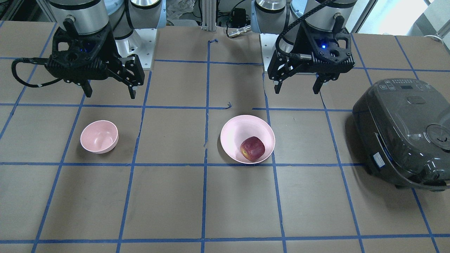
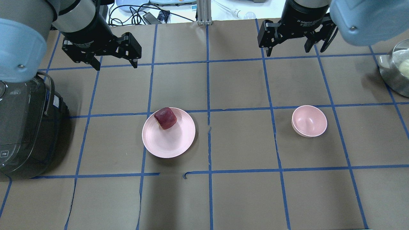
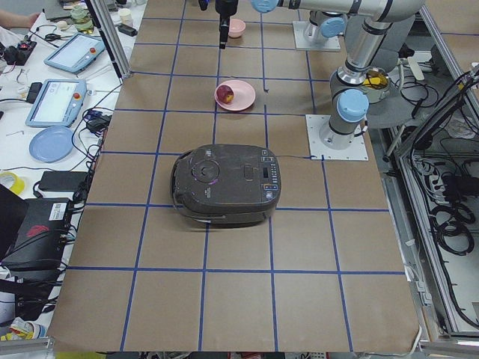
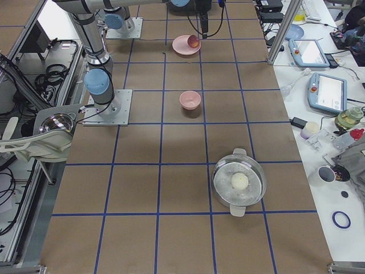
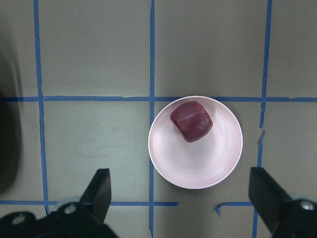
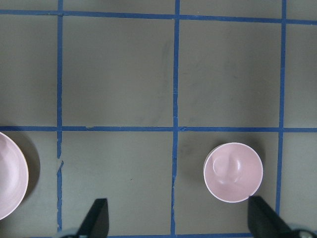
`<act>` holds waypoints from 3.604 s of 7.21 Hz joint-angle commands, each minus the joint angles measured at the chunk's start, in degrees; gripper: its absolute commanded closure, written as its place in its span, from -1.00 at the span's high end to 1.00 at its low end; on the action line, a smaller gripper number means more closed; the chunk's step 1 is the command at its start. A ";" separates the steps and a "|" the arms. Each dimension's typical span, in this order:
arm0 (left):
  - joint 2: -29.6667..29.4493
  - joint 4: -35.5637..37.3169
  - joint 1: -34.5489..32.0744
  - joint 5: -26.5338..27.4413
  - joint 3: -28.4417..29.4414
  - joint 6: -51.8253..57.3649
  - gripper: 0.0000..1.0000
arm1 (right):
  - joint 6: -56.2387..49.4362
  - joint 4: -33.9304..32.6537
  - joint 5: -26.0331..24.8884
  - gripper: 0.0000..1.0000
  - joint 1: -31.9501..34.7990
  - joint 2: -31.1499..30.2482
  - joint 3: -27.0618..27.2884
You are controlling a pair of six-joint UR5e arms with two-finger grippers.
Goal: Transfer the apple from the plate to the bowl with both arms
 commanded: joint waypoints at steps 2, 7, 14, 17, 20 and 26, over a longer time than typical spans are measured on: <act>0.03 0.01 -0.02 -0.51 0.00 0.09 1.00 | 0.00 0.23 -0.09 1.00 0.01 -0.04 0.00; 0.91 -0.69 0.42 0.10 0.35 0.70 1.00 | 0.00 0.14 -0.70 1.00 0.01 -0.04 -0.09; -0.05 0.01 -0.11 -0.52 -0.18 0.70 1.00 | 0.00 0.05 -0.70 1.00 -0.08 0.05 -0.09; -1.98 9.51 -0.11 -0.43 -8.83 -3.57 1.00 | -2.44 0.05 -0.88 1.00 -1.91 0.14 -0.18; -9.09 30.47 0.07 -1.04 -20.81 -13.21 1.00 | -15.35 1.19 -0.44 1.00 -13.49 0.40 0.61; -19.73 32.17 -3.18 -6.85 -21.09 -38.06 1.00 | -24.70 -21.34 2.46 1.00 -24.68 2.86 25.88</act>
